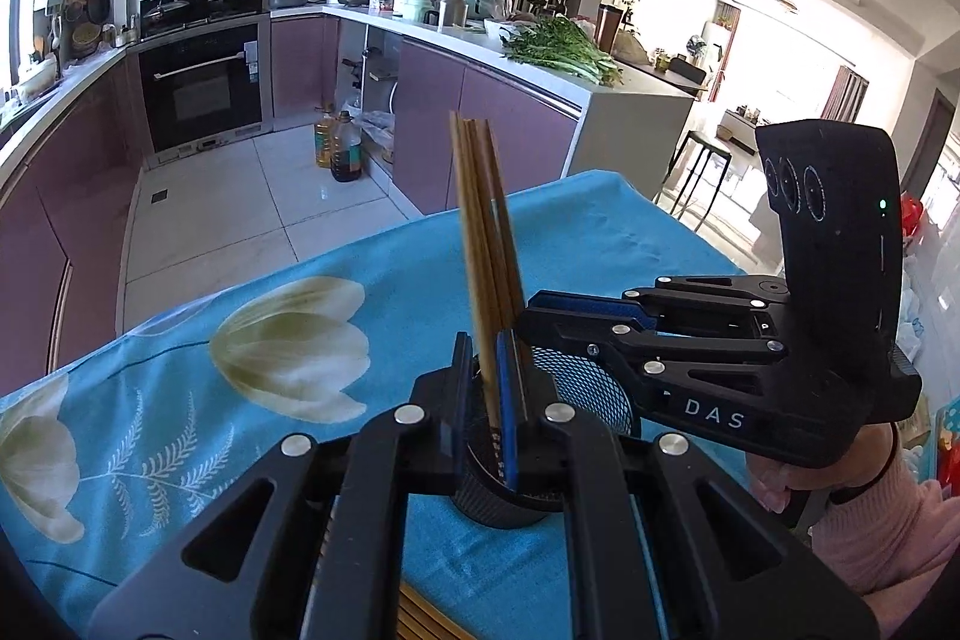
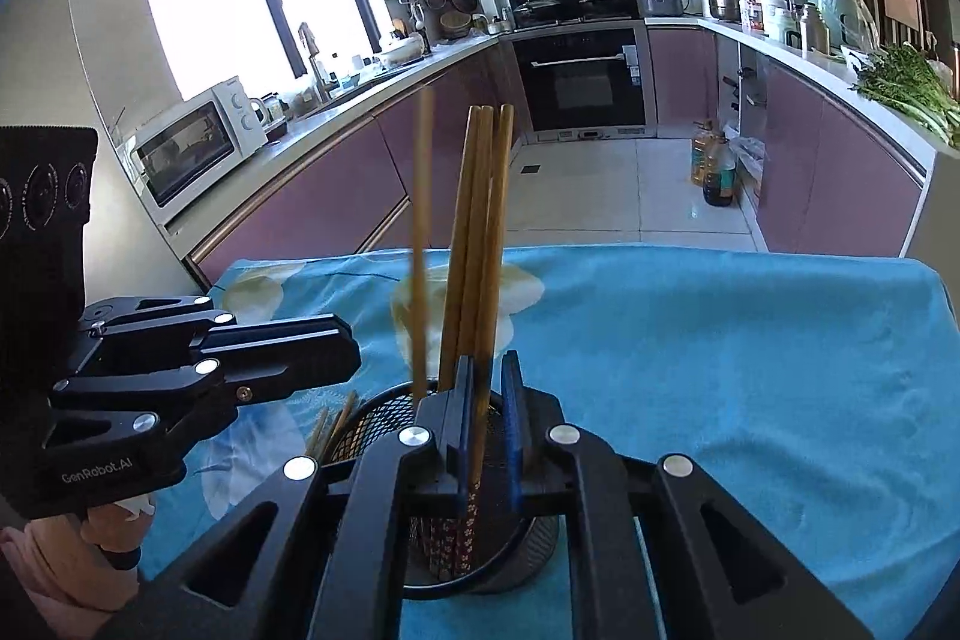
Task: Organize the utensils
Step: 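Open both grippers and withdraw them from the holder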
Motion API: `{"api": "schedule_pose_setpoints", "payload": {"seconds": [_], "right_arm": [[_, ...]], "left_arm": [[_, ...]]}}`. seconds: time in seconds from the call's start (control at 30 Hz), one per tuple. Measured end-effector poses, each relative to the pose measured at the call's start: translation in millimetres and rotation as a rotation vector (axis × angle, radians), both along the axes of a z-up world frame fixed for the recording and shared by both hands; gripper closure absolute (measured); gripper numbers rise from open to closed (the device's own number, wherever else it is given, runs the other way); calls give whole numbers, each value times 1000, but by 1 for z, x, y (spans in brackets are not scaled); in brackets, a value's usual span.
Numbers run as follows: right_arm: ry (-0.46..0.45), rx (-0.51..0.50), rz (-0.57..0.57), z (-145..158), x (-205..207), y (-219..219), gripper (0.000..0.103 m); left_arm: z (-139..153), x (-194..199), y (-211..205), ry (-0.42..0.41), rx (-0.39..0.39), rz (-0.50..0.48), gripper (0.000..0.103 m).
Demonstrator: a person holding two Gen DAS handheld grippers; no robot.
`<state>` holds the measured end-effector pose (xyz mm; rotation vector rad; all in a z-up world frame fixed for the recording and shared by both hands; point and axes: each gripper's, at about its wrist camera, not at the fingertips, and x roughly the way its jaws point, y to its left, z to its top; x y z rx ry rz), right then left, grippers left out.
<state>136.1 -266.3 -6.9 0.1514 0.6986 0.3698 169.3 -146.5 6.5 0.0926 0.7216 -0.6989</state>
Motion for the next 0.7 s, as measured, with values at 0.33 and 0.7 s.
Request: {"api": "schedule_pose_setpoints", "payload": {"seconds": [0.33,0.7], "right_arm": [[-136,-17,27,26,-37,6,79],[-150,-46,279,13,-94,53,68]], "left_arm": [[18,-43,57,-132,-55,150,71],[-36,-75,117,-48,9,270,60]]}}
